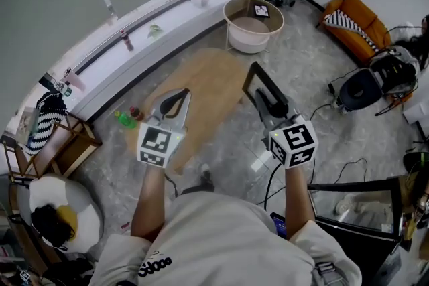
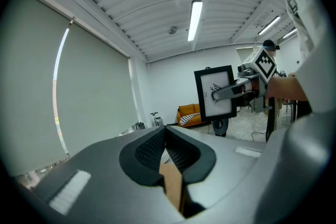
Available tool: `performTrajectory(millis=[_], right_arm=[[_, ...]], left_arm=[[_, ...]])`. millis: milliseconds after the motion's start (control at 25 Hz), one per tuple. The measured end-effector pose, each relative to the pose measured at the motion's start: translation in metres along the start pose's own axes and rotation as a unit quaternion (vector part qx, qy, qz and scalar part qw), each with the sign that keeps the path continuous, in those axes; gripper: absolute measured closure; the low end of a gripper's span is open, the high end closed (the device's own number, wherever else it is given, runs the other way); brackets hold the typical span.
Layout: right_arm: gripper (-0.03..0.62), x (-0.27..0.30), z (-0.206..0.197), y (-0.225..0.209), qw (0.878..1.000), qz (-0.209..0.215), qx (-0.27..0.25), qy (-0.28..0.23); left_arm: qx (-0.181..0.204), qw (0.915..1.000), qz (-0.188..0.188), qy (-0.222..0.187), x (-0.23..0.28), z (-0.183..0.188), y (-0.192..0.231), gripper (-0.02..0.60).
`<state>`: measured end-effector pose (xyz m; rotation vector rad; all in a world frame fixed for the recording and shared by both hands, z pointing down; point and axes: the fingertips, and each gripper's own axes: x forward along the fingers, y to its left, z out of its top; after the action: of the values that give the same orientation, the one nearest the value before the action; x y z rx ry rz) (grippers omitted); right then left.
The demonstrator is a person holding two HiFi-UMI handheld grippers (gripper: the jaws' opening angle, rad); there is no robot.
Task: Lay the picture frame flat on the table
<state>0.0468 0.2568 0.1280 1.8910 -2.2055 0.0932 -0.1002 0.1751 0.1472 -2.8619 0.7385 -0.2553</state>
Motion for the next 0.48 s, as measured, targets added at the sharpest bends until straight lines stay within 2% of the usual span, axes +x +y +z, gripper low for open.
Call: performTrajectory(millis=[480], right_arm=[[0.579, 0.058, 0.001, -0.012, 1.000, 0.004, 0.006, 0.008]], left_arm=[[-0.006, 1.0000, 0.001, 0.002, 0.032, -0.013, 0.047, 0.571]])
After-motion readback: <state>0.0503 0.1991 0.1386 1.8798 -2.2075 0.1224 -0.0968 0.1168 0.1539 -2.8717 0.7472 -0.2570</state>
